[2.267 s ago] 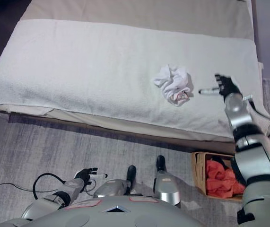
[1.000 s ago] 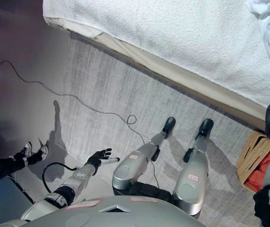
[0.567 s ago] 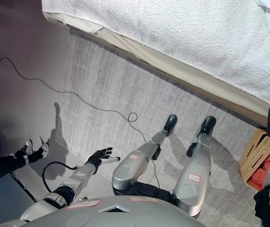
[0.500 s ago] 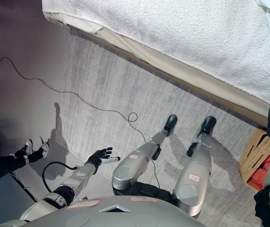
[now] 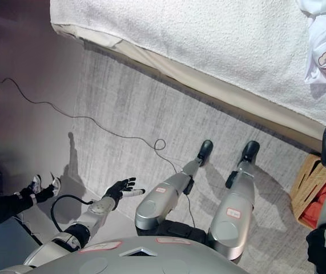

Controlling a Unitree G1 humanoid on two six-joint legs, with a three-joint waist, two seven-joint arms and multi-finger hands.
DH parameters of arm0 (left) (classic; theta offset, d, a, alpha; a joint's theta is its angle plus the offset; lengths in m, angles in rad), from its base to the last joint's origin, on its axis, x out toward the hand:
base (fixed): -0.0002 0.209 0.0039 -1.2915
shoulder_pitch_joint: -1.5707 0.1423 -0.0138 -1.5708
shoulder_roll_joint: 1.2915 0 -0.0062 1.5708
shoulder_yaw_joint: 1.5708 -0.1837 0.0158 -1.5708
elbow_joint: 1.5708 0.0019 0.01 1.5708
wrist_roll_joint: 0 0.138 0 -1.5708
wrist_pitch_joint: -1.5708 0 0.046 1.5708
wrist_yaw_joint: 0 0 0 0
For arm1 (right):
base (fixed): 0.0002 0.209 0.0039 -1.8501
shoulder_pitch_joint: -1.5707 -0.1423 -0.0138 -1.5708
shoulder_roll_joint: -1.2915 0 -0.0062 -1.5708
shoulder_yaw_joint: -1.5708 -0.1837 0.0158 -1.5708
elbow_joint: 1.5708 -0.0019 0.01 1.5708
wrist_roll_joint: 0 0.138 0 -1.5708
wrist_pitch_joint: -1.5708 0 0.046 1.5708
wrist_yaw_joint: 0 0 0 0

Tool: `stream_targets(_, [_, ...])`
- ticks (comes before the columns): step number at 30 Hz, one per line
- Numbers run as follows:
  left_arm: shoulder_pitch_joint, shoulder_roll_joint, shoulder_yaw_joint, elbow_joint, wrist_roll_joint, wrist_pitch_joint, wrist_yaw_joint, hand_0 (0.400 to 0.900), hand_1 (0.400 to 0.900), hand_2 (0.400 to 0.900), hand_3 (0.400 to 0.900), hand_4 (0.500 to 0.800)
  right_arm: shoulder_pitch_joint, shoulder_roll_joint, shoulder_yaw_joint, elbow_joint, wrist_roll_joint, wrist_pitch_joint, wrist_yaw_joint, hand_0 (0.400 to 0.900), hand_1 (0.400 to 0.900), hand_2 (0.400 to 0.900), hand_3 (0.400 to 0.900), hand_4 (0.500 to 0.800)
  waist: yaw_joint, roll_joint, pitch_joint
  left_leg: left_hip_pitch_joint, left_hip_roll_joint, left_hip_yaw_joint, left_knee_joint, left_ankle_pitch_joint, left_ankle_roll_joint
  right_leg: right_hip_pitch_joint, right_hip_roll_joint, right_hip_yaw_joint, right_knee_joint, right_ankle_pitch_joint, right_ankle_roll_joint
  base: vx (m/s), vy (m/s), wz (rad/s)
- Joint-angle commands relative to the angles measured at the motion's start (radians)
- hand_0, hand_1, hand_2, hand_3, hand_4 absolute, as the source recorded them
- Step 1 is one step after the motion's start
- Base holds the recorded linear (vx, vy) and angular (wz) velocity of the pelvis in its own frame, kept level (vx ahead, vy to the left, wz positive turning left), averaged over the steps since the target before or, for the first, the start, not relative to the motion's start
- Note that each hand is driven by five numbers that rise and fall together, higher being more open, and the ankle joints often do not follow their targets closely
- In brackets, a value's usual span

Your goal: Put the clothes on the bed into the basket.

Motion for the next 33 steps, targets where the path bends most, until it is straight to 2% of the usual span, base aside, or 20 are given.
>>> stream_targets(1, [0.004,0.064,-0.069,0.08,-0.008,0.017,0.03,0.9,0.9,0.9,0.9,0.8,-0.075,-0.054,0.085,-0.012,0.021,-0.046,-0.015,0.4,0.4,0.4,0.4,0.5,-0.039,0.002,0.0,-0.002,0.08,0.126,0.037,-0.07,-0.015,0.064,-0.033,0.084,-0.027,-0.069,0.024,0.0,0.029,-0.06])
stream_targets(7, [-0.018,0.055,-0.062,0.127,-0.004,0.017,0.033,0.9,0.9,0.9,0.9,0.8,-0.062,-0.028,0.109,-0.035,0.002,-0.041,-0.005,0.4,0.4,0.4,0.4,0.5,-0.059,-0.037,-0.016,0.016,0.079,0.141,0.056,-0.094,-0.007,0.094,-0.025,0.099,-0.051,-0.055,0.025,0.0,0.029,-0.15])
stream_targets(14, [-0.058,0.044,-0.03,0.217,0.003,0.021,0.038,0.9,0.9,0.9,0.9,0.8,-0.032,0.038,0.135,-0.078,-0.028,-0.038,0.009,0.4,0.4,0.4,0.4,0.5,-0.094,-0.131,-0.069,0.056,0.091,0.193,0.074,-0.145,0.014,0.124,0.002,0.15,-0.107,-0.01,0.039,0.03,0.032,-0.42])
stream_targets(15, [-0.058,0.044,-0.03,0.217,0.003,0.021,0.038,0.9,0.9,0.9,0.9,0.8,-0.032,0.038,0.135,-0.077,-0.028,-0.038,0.01,0.4,0.4,0.4,0.4,0.5,-0.093,-0.132,-0.068,0.058,0.092,0.195,0.074,-0.146,0.014,0.124,0.003,0.152,-0.108,-0.009,0.039,0.04,0.02,-0.58])
stream_targets(17, [-0.057,0.051,0.001,0.251,0.014,0.025,0.036,0.9,0.9,0.9,0.9,0.8,0.0,0.06,0.128,-0.083,-0.042,-0.036,0.021,0.4,0.4,0.4,0.4,0.5,-0.111,-0.186,-0.101,0.092,0.104,0.235,0.083,-0.181,0.027,0.146,0.017,0.18,-0.133,0.009,0.047,0.08,0.029,-0.76])
stream_targets(24, [-0.028,0.077,0.074,0.303,0.043,0.033,0.023,0.9,0.9,0.9,0.9,0.8,0.052,0.068,0.123,-0.052,-0.117,-0.025,0.062,0.4,0.4,0.4,0.4,0.5,-0.135,-0.3,-0.191,0.195,0.131,0.354,0.104,-0.253,0.042,0.201,0.048,0.267,-0.193,0.047,0.07,0.07,0.042,-0.68])
stream_targets(33, [-0.004,0.1,0.13,0.333,0.074,0.045,0.014,0.9,0.9,0.9,0.9,0.8,0.127,0.028,0.126,-0.021,-0.215,-0.012,0.115,0.4,0.4,0.4,0.4,0.5,-0.18,-0.377,-0.285,0.319,0.138,0.473,0.108,-0.311,0.066,0.251,0.089,0.362,-0.225,0.077,0.1,0.04,0.047,-0.47])
